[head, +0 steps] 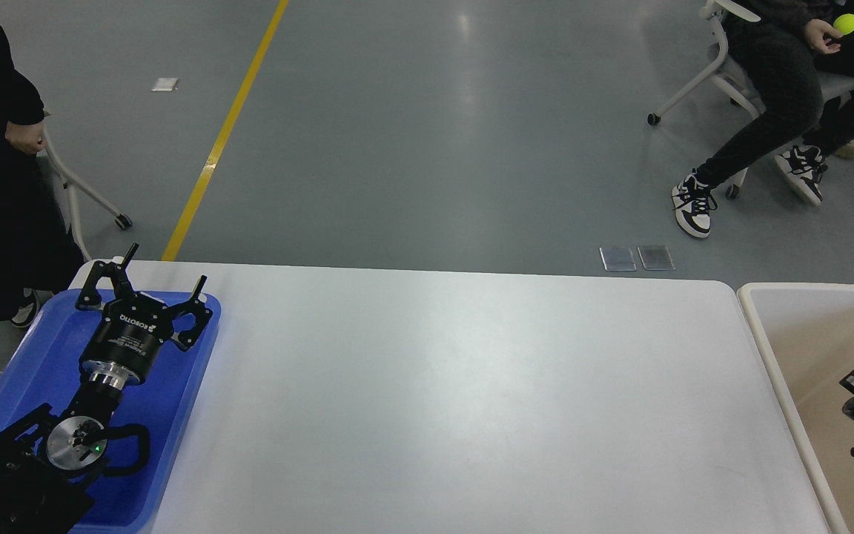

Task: Tidy desktop
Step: 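Lower the right gripper into the beige bin and release the ball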

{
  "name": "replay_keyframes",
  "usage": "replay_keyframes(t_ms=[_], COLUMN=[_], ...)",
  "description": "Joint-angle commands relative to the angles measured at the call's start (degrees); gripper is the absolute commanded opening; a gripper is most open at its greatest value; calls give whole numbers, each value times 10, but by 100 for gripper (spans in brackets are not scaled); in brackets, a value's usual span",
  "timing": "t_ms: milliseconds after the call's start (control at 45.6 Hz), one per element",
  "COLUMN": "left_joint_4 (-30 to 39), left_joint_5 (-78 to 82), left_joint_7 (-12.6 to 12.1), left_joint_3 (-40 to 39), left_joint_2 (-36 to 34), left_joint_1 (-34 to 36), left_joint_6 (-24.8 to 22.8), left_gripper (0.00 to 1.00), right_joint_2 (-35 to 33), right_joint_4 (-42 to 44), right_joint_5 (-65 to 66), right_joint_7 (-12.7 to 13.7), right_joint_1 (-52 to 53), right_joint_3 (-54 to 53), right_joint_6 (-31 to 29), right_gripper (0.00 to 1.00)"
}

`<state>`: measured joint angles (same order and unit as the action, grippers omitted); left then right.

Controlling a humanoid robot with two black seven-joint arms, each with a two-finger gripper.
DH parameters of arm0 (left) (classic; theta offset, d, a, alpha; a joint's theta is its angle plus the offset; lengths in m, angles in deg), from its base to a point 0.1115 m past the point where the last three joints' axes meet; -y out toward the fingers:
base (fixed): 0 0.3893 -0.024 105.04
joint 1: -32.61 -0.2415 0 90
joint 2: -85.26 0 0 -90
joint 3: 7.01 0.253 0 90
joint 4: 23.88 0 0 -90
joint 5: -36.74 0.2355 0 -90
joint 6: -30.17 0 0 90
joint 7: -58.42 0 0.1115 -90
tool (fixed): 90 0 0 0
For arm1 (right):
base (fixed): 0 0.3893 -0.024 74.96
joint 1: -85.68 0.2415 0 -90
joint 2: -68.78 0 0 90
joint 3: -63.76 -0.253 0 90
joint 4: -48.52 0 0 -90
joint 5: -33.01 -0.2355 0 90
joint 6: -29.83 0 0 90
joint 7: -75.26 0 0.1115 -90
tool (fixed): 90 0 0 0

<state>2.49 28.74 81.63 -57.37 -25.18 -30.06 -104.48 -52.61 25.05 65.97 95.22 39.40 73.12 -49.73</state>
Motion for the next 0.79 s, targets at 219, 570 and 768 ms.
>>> replay_keyframes(t_ms=[219, 570, 768], left_joint_4=[0, 0, 0], left_joint_5=[0, 0, 0], left_joint_7=[0, 0, 0], left_joint_3=[0, 0, 0], left_joint_2=[1, 0, 1], left_joint_1=[0, 1, 1], left_joint_6=[0, 0, 0], left_gripper=[99, 99, 99], right_joint_2=[-3, -7, -36], right_joint_4=[37, 29, -48], right_joint_5=[1, -2, -4], right_joint_7=[0, 0, 4], right_joint_1=[4, 16, 37], right_joint_3=[-2, 1, 12], right_joint_6=[0, -4, -12], right_gripper=[85, 90, 99])
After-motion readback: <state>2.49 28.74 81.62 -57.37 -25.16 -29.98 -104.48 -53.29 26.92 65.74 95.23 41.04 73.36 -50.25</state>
